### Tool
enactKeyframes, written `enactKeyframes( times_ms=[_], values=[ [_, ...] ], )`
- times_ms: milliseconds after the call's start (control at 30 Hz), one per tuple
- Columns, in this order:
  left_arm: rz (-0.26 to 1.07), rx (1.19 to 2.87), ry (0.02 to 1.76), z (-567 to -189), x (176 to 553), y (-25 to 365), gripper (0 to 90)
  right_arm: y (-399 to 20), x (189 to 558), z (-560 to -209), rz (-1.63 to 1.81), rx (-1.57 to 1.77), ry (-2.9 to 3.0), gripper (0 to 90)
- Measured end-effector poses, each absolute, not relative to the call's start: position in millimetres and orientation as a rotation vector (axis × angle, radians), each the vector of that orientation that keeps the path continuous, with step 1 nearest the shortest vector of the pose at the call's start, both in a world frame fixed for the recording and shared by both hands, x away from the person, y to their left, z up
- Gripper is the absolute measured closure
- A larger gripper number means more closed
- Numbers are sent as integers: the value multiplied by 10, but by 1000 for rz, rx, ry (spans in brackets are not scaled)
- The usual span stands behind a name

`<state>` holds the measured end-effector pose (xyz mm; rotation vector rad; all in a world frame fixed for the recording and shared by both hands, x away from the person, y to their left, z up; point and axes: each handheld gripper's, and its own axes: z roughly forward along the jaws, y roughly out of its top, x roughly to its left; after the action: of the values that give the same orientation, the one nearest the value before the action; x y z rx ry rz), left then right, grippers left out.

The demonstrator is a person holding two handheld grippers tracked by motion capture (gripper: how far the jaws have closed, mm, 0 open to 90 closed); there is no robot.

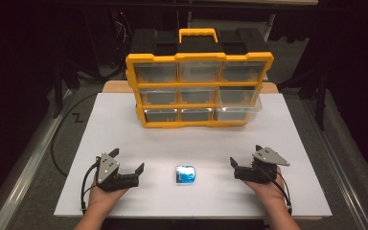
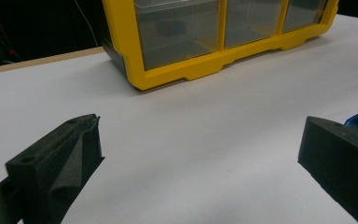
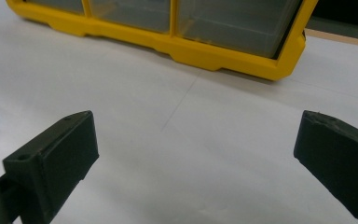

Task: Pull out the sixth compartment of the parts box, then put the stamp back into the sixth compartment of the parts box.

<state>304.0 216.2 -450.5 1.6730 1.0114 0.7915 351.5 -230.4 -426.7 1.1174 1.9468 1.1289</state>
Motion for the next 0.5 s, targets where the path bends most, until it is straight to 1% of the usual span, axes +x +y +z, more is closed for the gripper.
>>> enactKeyframes(
  times_ms=[200,500],
  values=[
    [798,1655,1000,-4477,3039,2166,4,-2307,3505,-4244,1164,1126,1930,10],
    [795,1633,993,-4434,3062,2140,4,-2316,3481,-4255,1119,1143,1978,10]
  ],
)
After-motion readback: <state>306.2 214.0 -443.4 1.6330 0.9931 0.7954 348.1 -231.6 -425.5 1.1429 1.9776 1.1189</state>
